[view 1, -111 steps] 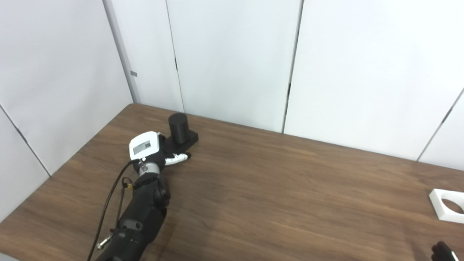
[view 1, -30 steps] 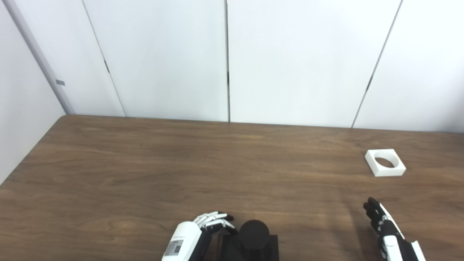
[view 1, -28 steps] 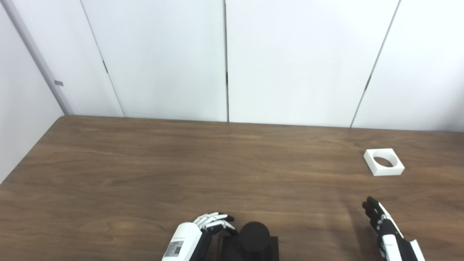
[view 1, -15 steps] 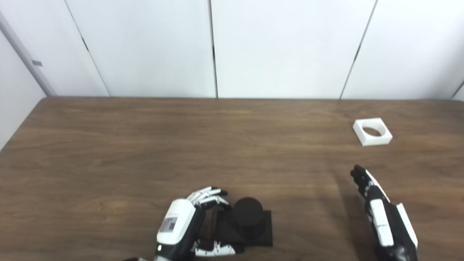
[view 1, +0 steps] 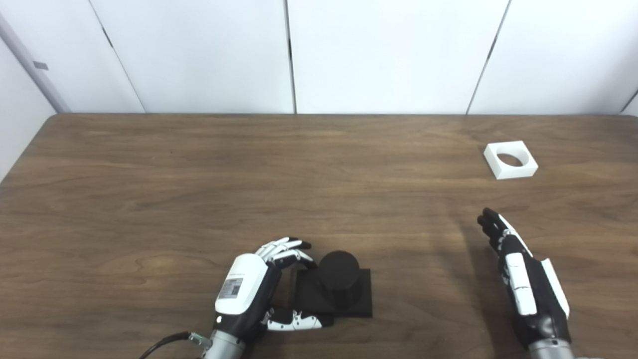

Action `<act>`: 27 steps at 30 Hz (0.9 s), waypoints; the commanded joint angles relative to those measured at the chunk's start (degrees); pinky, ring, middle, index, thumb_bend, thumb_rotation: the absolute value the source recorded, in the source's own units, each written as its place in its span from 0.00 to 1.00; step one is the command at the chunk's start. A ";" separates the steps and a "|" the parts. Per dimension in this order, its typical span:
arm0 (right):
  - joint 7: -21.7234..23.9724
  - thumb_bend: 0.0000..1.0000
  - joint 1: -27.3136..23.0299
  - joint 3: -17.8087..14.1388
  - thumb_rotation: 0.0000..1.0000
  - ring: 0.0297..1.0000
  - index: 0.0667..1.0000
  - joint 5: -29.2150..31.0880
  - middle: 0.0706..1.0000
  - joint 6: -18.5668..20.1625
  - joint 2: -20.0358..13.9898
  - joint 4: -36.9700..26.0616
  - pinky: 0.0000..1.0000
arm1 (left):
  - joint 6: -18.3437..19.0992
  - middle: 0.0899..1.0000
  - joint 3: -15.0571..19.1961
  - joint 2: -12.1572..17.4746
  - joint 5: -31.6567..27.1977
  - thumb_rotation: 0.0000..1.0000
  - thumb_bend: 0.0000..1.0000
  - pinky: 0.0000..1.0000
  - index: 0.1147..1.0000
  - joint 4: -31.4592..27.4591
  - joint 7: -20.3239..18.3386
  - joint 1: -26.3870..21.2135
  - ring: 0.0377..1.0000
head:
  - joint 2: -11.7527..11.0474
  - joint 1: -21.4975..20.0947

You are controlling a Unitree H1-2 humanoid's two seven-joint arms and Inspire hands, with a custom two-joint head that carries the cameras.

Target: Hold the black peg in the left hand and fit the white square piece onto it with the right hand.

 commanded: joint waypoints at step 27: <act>7.56 0.86 -24.21 -3.31 0.27 1.00 0.86 -12.34 0.97 20.02 -18.61 1.02 1.00 | 0.59 0.77 2.30 1.06 -0.80 0.04 0.52 0.74 0.42 -2.08 -2.66 1.30 0.83 | 1.07 -12.27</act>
